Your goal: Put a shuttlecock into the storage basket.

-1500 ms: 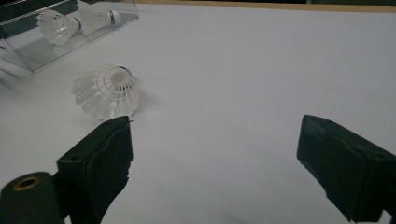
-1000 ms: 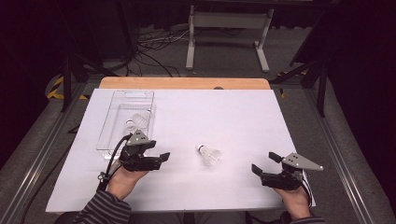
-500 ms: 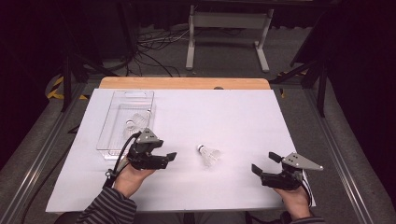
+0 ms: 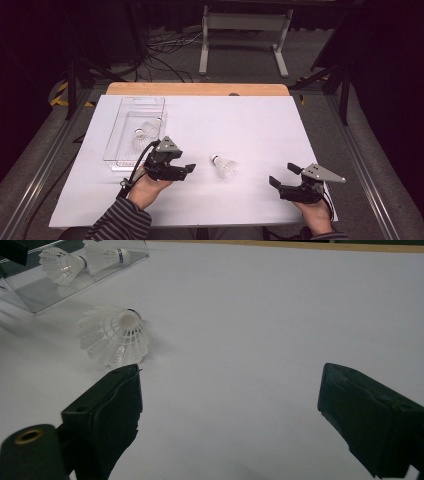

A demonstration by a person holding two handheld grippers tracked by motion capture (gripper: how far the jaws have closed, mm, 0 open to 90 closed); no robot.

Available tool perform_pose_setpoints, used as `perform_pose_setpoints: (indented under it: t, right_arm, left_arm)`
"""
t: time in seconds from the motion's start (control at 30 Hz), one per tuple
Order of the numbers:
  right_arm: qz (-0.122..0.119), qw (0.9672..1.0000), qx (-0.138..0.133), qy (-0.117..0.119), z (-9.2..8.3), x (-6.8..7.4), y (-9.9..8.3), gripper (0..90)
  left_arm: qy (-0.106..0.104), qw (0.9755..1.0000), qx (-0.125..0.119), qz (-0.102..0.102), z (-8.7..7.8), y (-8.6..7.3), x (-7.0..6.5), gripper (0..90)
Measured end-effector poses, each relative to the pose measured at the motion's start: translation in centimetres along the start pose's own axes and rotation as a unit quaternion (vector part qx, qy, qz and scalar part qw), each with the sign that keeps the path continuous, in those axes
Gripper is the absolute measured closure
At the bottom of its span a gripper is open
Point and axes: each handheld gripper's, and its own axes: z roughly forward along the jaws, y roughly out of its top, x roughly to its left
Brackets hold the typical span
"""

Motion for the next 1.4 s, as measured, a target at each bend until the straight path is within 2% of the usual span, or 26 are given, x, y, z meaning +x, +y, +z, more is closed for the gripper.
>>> perform_pose_setpoints:
  t: [0.73,0.97,1.4]
  right_arm:
    - [0.0,1.0,0.0,0.0,0.0,0.0,0.0,11.5]
    - [-0.001,1.0,0.001,0.0,0.0,0.0,0.0,11.6]
    - [0.0,1.0,0.003,0.0,0.0,0.0,0.0,11.6]
  left_arm:
    - [-0.017,0.9995,0.017,0.02,1.7,1.7,-1.4,34.2]
    - [-0.02,0.9989,0.026,0.032,2.7,2.4,-1.8,34.4]
    - [-0.028,0.9983,0.037,0.035,3.9,3.3,-2.3,34.8]
